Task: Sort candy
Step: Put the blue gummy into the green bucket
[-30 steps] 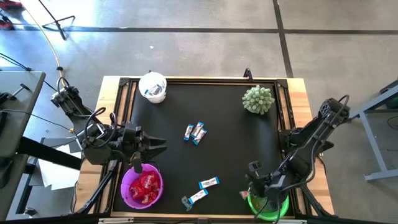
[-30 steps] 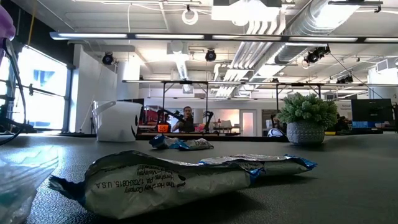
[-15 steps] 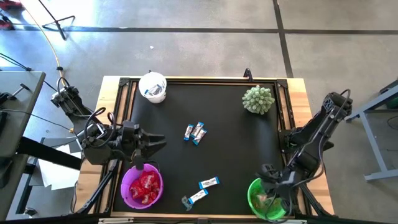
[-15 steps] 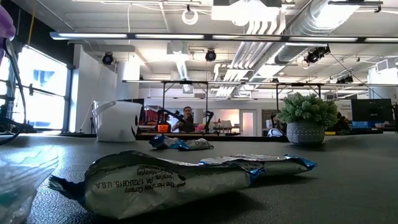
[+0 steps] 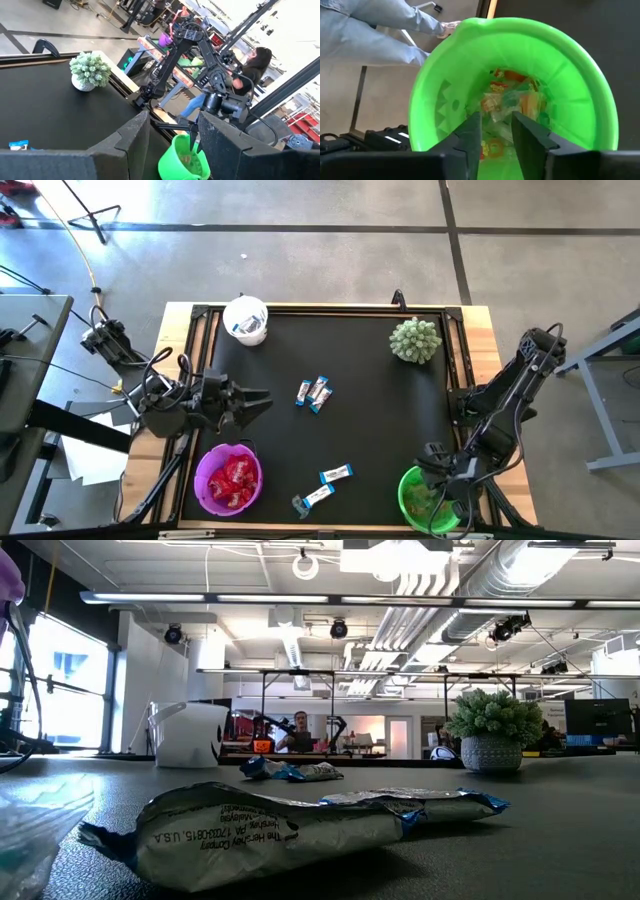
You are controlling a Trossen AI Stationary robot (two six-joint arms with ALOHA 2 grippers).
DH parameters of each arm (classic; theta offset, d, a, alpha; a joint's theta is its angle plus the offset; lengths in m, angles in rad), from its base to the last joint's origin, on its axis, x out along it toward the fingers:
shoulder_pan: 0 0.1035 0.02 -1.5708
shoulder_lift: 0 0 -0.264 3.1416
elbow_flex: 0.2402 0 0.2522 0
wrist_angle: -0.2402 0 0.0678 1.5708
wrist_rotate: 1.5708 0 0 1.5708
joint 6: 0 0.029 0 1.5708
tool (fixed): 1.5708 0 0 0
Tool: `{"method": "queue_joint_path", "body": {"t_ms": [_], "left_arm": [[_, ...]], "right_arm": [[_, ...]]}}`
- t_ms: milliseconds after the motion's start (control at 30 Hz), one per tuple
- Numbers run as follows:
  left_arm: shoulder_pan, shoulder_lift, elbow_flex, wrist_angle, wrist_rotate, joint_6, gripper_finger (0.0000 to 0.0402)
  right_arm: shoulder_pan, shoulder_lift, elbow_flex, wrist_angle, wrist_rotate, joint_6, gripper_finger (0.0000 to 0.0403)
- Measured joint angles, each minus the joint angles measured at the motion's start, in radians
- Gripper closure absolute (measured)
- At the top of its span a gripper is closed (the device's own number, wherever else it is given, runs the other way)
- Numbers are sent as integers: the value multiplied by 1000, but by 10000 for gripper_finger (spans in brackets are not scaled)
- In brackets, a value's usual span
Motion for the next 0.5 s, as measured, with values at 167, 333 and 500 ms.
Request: {"method": "queue_joint_path", "body": {"t_ms": [167,333,500], "left_arm": [[4,0,0,0,3,-1,243],[4,0,0,-1,70,-25,243],[4,25,0,-3,196,-45,243]], "right_arm": [[-1,0,0,17,27,-43,283],[-33,0,0,47,29,-65,281],[-93,0,0,126,29,-120,281]]}}
